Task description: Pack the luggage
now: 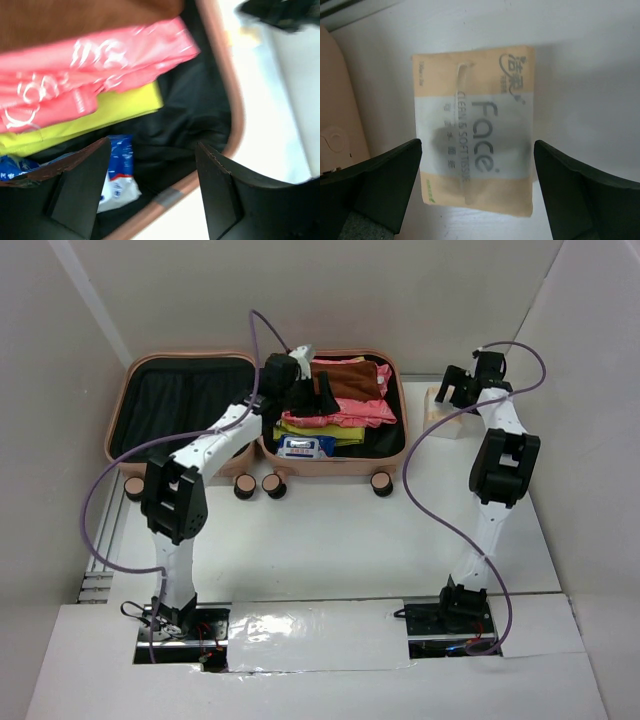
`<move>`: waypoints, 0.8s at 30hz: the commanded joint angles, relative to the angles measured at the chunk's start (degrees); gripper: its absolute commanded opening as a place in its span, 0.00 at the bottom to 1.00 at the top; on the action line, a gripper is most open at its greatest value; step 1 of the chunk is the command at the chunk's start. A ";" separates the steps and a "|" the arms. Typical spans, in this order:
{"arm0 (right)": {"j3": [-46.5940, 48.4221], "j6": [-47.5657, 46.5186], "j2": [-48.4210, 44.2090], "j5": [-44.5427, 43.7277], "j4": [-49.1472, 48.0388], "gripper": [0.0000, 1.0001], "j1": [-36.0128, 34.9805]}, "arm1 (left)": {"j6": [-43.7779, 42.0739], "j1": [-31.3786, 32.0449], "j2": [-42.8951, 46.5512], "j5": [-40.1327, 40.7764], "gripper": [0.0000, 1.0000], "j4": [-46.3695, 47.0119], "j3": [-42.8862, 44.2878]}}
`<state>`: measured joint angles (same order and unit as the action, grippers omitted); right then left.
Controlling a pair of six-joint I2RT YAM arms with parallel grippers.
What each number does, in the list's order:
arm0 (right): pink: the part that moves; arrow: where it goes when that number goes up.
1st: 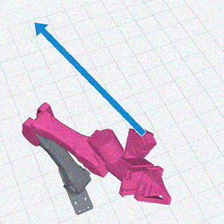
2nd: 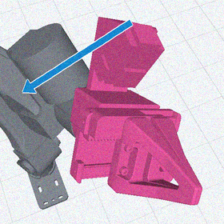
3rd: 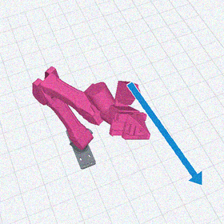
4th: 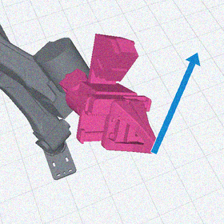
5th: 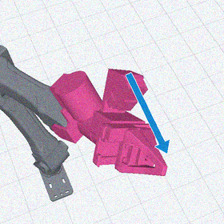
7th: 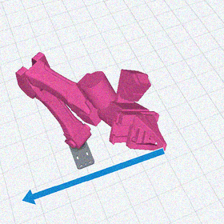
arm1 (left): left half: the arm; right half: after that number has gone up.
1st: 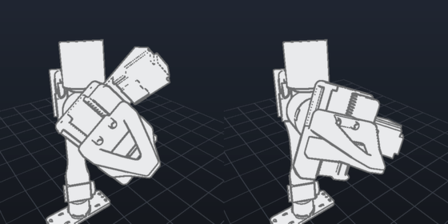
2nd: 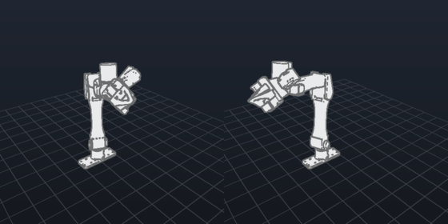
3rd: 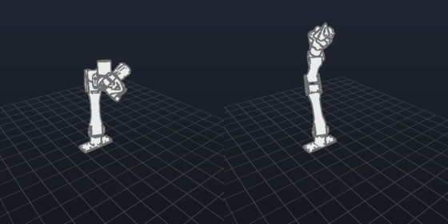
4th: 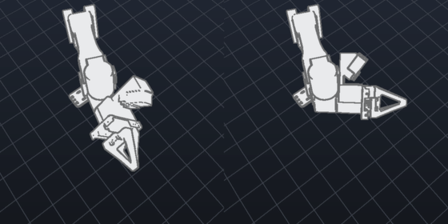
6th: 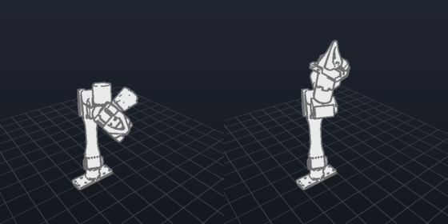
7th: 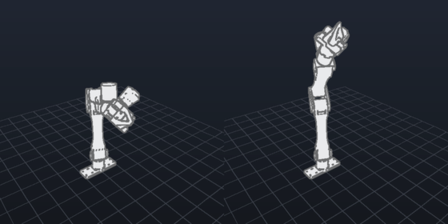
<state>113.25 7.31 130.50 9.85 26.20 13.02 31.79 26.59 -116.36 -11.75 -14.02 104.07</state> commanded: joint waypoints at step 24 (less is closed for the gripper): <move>-7.78 4.55 -6.31 18.53 -12.22 0.95 8.25 | -3.23 1.01 1.57 -8.99 0.82 0.05 0.69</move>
<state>104.44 11.20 128.25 24.01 17.61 21.19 29.93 27.33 -114.61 -18.63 -15.20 103.83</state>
